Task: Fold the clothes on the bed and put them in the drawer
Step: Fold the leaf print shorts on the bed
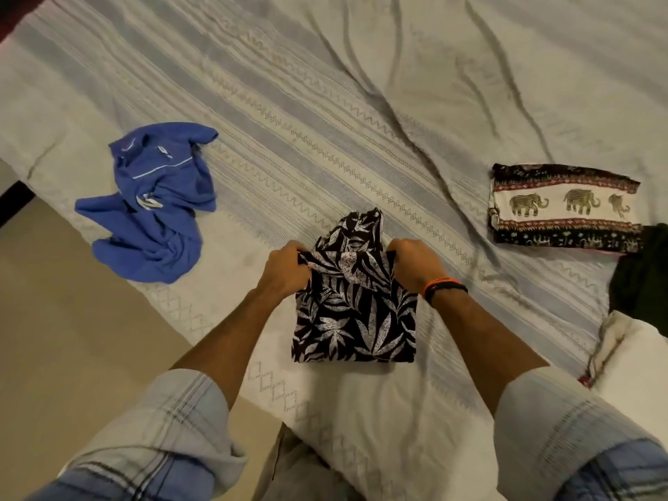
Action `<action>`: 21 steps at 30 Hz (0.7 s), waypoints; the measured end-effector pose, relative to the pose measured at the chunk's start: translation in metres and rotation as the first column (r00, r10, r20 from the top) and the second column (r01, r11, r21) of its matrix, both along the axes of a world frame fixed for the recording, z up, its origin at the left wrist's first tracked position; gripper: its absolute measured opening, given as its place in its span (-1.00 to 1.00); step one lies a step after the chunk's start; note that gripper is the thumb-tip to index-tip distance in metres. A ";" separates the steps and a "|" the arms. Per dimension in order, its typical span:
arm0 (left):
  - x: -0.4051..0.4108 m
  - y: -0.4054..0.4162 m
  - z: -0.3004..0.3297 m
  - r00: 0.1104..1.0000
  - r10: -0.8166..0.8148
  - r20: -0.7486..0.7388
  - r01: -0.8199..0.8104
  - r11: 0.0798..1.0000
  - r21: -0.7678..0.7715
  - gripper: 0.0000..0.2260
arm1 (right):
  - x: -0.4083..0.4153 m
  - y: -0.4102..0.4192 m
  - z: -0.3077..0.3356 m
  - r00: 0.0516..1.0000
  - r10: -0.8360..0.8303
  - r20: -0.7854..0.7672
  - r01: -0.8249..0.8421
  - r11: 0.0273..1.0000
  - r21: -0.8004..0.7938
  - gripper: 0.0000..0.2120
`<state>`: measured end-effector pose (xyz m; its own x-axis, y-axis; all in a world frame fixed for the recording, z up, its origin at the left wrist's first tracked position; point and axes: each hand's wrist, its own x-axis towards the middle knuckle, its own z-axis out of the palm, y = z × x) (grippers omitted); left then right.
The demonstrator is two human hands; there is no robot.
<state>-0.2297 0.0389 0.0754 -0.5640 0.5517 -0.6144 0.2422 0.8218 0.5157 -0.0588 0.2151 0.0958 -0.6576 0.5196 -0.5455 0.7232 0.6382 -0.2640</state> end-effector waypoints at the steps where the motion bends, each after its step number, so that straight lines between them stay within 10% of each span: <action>1: -0.006 0.005 -0.007 1.000 0.028 -0.007 -0.028 1.000 0.007 -0.63 | -0.007 0.006 -0.005 1.000 -0.004 0.006 0.004 1.000 -0.008 -0.76; 9: -0.047 0.043 -0.050 0.972 0.236 -0.004 -0.236 0.972 -0.004 -0.62 | -0.065 0.053 -0.057 0.997 -0.074 -0.021 0.074 0.997 0.013 -0.71; 14: -0.029 0.051 -0.063 0.917 0.172 -0.361 -0.115 0.978 0.174 -0.65 | -0.068 0.039 -0.081 0.989 0.086 -0.124 -0.050 0.963 0.266 -0.68; 17: -0.001 0.046 -0.079 0.939 -0.091 -0.331 0.142 0.980 0.136 -0.57 | -0.062 0.003 -0.098 0.960 0.229 -0.160 -0.209 0.969 0.135 -0.59; 21: 0.019 0.034 -0.111 0.822 -0.542 -0.174 0.519 0.839 -0.164 0.16 | -0.043 -0.018 -0.128 0.941 0.335 0.033 -0.335 0.942 -0.010 0.12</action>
<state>-0.2111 0.0725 -0.0357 -0.3214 0.7414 -0.5890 0.7464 0.5811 0.3242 -0.1015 0.1966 -0.0324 -0.7743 0.2696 -0.5725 0.4761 0.8442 -0.2463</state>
